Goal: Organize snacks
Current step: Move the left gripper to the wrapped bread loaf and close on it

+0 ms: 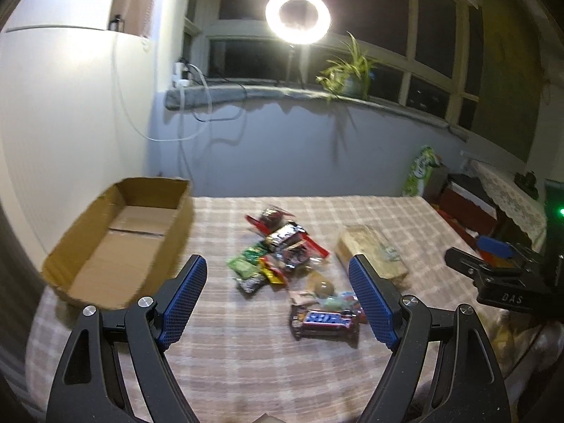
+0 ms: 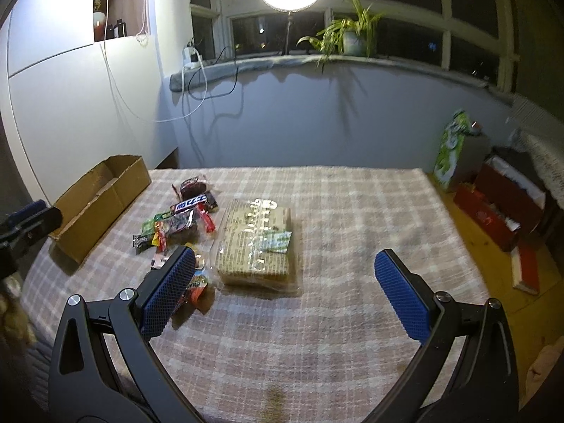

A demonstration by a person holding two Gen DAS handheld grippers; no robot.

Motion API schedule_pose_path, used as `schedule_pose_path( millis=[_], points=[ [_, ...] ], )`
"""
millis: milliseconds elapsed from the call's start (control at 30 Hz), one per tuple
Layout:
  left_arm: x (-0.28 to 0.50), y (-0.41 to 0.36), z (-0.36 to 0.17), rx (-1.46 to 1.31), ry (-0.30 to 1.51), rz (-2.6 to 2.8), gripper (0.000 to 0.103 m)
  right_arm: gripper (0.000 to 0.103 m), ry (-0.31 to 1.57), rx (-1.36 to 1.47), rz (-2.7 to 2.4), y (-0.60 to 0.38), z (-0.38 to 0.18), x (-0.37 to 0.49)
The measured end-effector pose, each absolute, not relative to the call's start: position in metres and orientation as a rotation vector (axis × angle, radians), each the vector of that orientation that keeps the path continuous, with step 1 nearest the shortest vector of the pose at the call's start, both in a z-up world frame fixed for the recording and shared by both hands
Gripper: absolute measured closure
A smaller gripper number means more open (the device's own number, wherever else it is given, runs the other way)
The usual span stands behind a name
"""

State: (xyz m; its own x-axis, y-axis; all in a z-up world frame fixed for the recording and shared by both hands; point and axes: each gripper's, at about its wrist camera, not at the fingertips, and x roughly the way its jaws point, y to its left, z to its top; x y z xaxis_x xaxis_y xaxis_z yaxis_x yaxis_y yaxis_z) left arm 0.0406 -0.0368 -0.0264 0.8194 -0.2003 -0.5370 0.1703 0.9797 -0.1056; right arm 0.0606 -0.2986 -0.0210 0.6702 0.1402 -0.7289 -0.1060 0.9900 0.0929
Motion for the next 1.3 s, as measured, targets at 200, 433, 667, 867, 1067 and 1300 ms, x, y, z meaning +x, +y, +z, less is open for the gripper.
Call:
schedule_pose_path(
  millis=[200, 433, 667, 867, 1067, 1300],
  points=[
    [0.061, -0.053, -0.035, -0.088, 0.652, -0.305, 0.020, 0.000, 0.909, 0.108, 0.204, -0.310, -0.040, 0.080],
    [0.083, -0.071, -0.049, -0.125, 0.736, -0.393, 0.021, 0.000, 1.004, 0.211, 0.267, -0.326, -0.065, 0.104],
    [0.108, -0.092, -0.069, -0.133, 0.830, -0.471, 0.027, 0.012, 1.132, 0.377, 0.370, -0.336, -0.095, 0.132],
    [0.129, -0.101, -0.086, -0.163, 0.905, -0.521, 0.045, 0.023, 1.203, 0.439, 0.394, -0.339, -0.118, 0.152],
    [0.141, -0.110, -0.096, -0.182, 0.952, -0.572, 0.052, 0.035, 1.256, 0.492, 0.434, -0.335, -0.130, 0.165],
    [0.153, -0.118, -0.105, -0.189, 0.993, -0.599, 0.061, 0.044, 1.283, 0.525, 0.451, -0.332, -0.138, 0.176]
  ],
)
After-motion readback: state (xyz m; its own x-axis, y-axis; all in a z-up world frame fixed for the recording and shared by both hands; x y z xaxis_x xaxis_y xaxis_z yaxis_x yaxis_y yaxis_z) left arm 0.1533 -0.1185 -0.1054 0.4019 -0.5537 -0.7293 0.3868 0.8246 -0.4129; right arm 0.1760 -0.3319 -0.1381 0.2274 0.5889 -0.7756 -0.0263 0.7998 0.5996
